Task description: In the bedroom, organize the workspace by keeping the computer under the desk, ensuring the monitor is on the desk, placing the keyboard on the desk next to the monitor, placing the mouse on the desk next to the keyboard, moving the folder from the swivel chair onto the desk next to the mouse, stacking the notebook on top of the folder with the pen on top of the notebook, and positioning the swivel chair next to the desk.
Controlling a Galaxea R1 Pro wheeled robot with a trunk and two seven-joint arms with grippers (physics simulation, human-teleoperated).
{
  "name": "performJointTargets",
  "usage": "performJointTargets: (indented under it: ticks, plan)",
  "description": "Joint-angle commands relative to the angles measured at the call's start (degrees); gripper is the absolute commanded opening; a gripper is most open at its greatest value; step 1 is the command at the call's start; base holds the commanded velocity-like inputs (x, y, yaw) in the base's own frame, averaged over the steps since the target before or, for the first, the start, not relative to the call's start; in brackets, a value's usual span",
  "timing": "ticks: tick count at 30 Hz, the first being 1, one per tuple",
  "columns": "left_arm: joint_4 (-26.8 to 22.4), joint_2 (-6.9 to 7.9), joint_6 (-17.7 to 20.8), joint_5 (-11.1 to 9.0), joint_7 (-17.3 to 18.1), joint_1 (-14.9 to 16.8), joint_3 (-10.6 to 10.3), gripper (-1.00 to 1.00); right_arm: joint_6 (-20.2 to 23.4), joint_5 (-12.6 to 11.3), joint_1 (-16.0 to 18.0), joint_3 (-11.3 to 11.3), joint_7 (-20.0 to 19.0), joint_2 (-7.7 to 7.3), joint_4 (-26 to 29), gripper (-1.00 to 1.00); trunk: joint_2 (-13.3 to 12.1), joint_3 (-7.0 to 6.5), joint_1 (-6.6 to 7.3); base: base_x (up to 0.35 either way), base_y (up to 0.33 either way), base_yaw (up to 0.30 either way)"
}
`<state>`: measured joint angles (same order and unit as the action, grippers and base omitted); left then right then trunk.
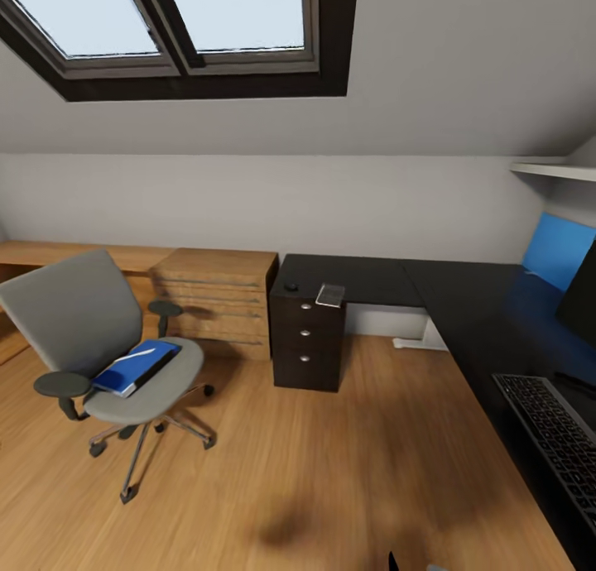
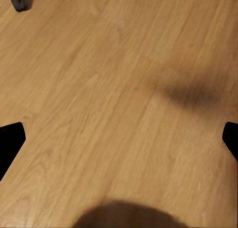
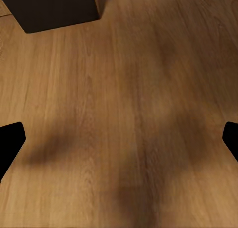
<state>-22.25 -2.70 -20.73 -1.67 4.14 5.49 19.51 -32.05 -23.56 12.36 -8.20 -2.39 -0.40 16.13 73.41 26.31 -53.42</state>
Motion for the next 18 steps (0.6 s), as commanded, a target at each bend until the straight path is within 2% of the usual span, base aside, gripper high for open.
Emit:
performJointTargets:
  ticks: [1,12,18]
  plan:
    - [0.0,-0.04,-0.1,-0.2,0.4,0.0,0.4,1.0,-0.2,-0.6,0.0,-0.3,-0.2,-0.04,-0.1,1.0,0.0,0.06,-0.03,0.334,-0.136,0.159]
    - [0.0,-0.03,-0.1,-0.2,0.4,0.0,0.4,1.0,-0.2,-0.6,0.0,-0.3,-0.2,-0.04,-0.1,1.0,0.0,-0.06,-0.03,0.305,-0.188,0.211]
    - [0.0,-0.02,-0.1,-0.2,0.4,0.0,0.4,1.0,-0.2,-0.6,0.0,-0.2,-0.2,-0.08,-0.1,1.0,0.0,-0.17,-0.03,0.289,-0.213,0.085]
